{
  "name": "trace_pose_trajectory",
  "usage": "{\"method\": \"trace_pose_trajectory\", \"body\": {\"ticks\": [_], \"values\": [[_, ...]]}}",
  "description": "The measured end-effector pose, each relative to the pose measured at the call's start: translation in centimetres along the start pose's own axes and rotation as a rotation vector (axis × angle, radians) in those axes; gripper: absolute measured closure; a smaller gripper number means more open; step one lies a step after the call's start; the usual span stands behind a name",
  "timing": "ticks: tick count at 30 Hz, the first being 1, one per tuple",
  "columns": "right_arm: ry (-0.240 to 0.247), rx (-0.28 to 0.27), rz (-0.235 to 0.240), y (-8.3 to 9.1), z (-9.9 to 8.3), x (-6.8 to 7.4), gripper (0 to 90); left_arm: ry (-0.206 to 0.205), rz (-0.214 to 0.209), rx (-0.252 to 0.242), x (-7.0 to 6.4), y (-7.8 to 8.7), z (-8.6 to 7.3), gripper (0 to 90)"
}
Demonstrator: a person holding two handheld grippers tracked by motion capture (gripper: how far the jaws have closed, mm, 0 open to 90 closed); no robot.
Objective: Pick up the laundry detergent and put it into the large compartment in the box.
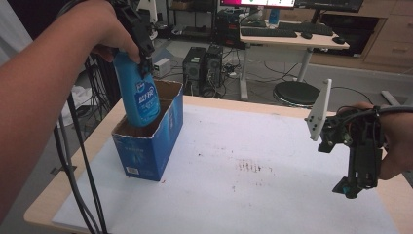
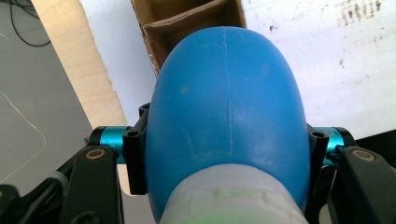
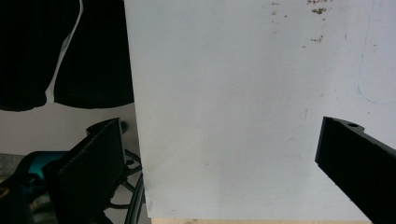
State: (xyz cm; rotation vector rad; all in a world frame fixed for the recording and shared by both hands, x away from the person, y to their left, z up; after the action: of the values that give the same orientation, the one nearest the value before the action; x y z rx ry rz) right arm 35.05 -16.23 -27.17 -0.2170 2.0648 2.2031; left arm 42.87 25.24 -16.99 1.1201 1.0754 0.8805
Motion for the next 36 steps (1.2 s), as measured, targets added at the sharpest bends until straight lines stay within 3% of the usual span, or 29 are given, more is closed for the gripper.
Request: {"method": "trace_pose_trajectory", "body": {"ticks": [6,11,17,25,32,36], "values": [[0.001,-0.001,0.002,0.0,0.1,0.0,0.6,-0.005,-0.014,0.022,0.7,-2.4,0.2,38.1],[0.002,0.004,0.003,-0.1,0.2,0.0,0.6,-0.08,-0.012,0.063,0.9,-4.9,0.3,38.1],[0.001,0.006,0.004,-0.2,0.2,0.0,0.6,-0.122,-0.017,0.096,1.1,-7.0,0.4,38.1],[-0.011,0.014,0.004,-0.2,-0.2,0.1,0.6,-0.253,0.001,0.157,1.3,-9.6,0.2,38.1],[-0.009,0.014,0.003,-0.2,-0.1,0.1,0.6,-0.397,0.021,0.203,1.6,-11.5,-0.1,38.0],[-0.009,0.015,0.004,-0.3,0.0,0.1,0.6,-0.449,0.028,0.217,1.8,-12.4,-0.2,38.0]]}}
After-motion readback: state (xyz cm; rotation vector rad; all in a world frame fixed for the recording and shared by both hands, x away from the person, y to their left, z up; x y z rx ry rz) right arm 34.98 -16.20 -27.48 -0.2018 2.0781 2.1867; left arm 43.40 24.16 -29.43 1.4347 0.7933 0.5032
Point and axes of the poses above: each handheld gripper's, and its own axes: y roughly backward along the jaws, z roughly out of its top, x roughly to its left, the point moved 3 cm from there along -y, roughly forward along the jaws, and after that the axes turned 12 degrees about -z, right-handed, at the moved point
